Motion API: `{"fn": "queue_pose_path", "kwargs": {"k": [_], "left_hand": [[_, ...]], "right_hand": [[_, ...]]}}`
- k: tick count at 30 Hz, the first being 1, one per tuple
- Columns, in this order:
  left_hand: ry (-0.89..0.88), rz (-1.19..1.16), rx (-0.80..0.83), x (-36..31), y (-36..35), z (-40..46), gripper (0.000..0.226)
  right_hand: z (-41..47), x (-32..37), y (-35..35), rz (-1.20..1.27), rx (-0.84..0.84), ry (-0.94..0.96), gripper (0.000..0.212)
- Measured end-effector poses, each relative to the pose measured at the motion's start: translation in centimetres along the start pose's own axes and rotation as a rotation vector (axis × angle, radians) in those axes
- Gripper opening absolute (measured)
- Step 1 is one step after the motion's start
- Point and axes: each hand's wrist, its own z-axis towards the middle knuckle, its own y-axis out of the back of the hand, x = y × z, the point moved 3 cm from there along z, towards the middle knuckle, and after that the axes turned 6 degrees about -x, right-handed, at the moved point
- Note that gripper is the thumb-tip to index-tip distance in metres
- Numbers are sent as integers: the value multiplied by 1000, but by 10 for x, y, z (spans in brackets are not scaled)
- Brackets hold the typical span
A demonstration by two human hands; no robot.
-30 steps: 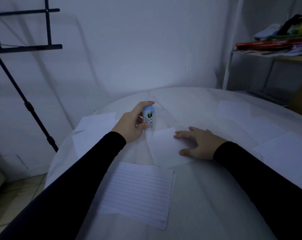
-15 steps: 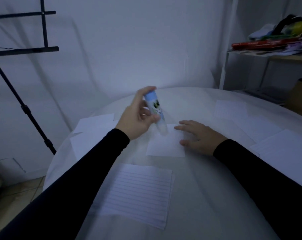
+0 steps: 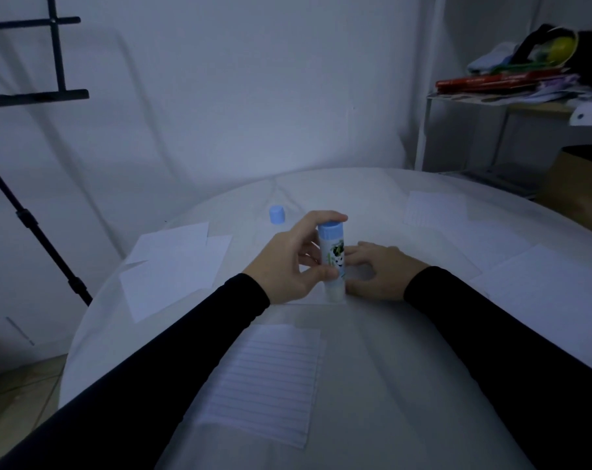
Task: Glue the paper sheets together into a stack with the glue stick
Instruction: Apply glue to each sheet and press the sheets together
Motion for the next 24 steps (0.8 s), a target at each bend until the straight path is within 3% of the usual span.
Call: {"fn": "queue_pose_path", "kwargs": {"k": [3,7,13,24], "left_hand": [[-1,-8,9,0,0,0,71],[-26,-3,55,-2,0,0,71],[-18,34,32,6,14,-2,71],[36,37,-40,22,44,-19,64]], "right_hand": [[2,-3,-2,9,-13,0,75],[1,-2,-1,28,-9,-20,59],[1,-2,1,26,-16,-64,50],[0,-2,-2,73,-41,-71,46]]}}
